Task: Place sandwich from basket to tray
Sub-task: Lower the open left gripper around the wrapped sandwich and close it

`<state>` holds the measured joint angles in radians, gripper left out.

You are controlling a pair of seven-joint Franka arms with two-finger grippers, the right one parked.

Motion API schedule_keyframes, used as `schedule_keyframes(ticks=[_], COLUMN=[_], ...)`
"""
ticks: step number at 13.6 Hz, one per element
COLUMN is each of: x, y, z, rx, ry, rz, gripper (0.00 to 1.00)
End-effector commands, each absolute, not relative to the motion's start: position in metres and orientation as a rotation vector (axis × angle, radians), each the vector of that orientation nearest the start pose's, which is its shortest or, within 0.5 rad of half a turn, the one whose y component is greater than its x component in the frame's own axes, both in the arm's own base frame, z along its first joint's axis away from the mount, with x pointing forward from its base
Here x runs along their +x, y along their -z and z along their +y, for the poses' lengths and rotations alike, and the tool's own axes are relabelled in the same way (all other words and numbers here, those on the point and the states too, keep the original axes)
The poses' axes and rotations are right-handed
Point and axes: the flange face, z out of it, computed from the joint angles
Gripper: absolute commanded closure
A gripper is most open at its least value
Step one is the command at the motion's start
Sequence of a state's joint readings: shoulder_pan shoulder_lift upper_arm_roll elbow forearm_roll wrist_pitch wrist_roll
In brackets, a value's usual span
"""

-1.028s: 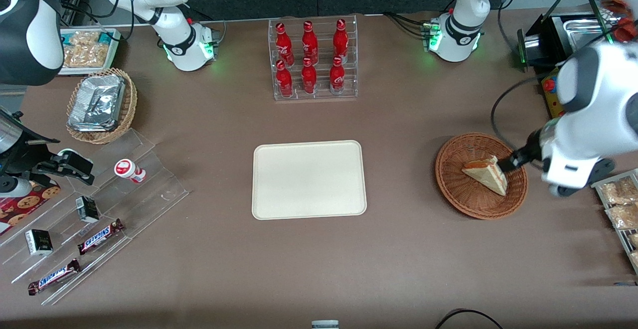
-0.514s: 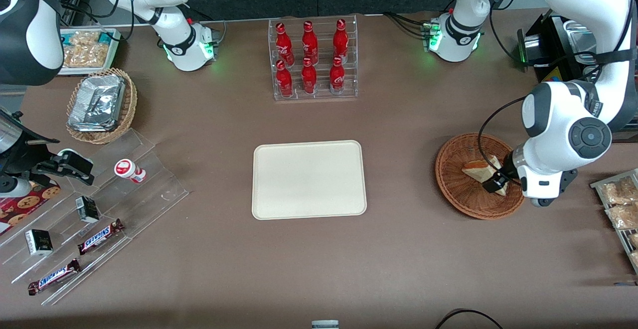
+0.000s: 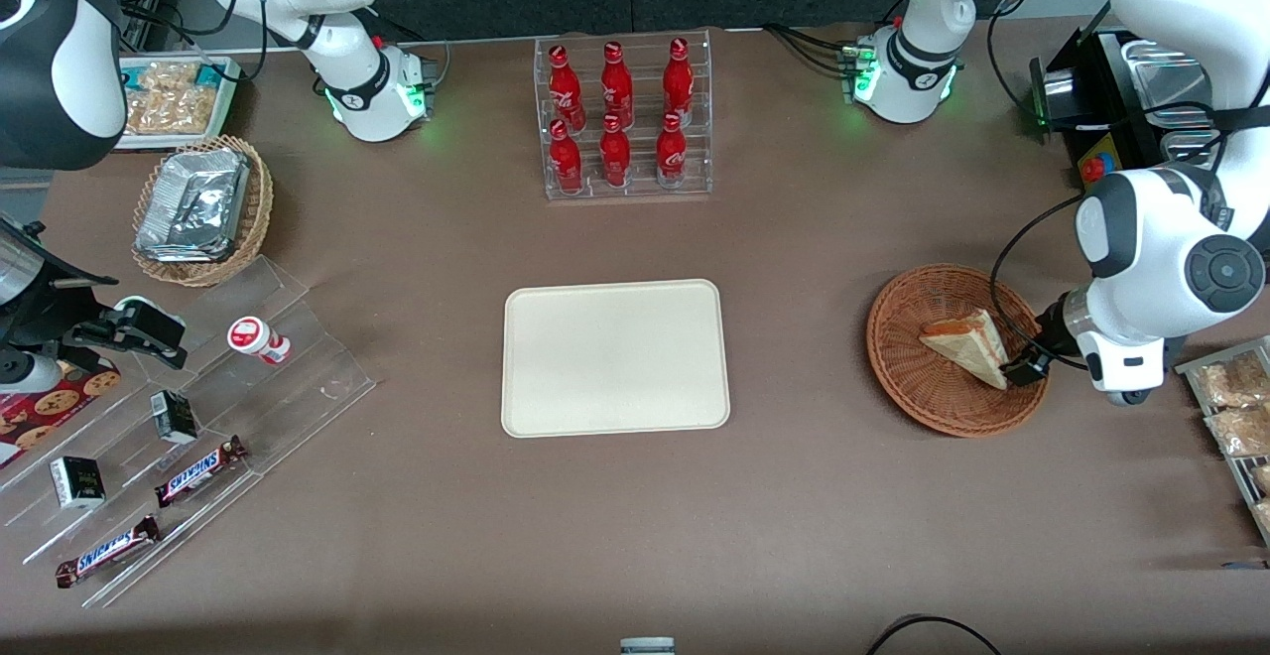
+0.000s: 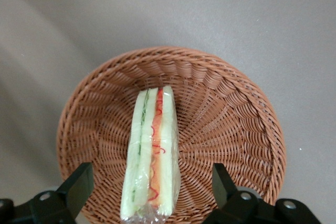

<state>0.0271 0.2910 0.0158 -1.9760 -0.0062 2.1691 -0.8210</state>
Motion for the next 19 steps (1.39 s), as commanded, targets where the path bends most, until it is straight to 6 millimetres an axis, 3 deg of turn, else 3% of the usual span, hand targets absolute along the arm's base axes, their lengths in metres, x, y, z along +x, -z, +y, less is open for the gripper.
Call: schedule_keyframes(ticks=[1, 9, 10, 12, 13, 14, 16, 19], x=[0.592, 0.555, 0.555, 0.555, 0.555, 0.555, 0.557, 0.573], y=[-0.302, -0.245, -0.245, -0.248, -0.248, -0.251, -0.261, -0.311], z=[0.023, 0.02, 0.019, 0.015, 0.014, 0.012, 0.006, -0.019], rx=[-2.807, -2.814, -2.816, -2.82, -2.822, -2.825, -2.84, -2.877], ry=[-0.165, -0.115, -0.113, -0.115, -0.115, -0.113, -0.116, -0.153], rz=[-1.378, -1.384, -1.38, -1.369, -1.367, -1.361, -1.331, -1.225], gripper=[0.0, 0.0, 0.08, 0.76, 0.93, 1.0, 1.0, 1.0])
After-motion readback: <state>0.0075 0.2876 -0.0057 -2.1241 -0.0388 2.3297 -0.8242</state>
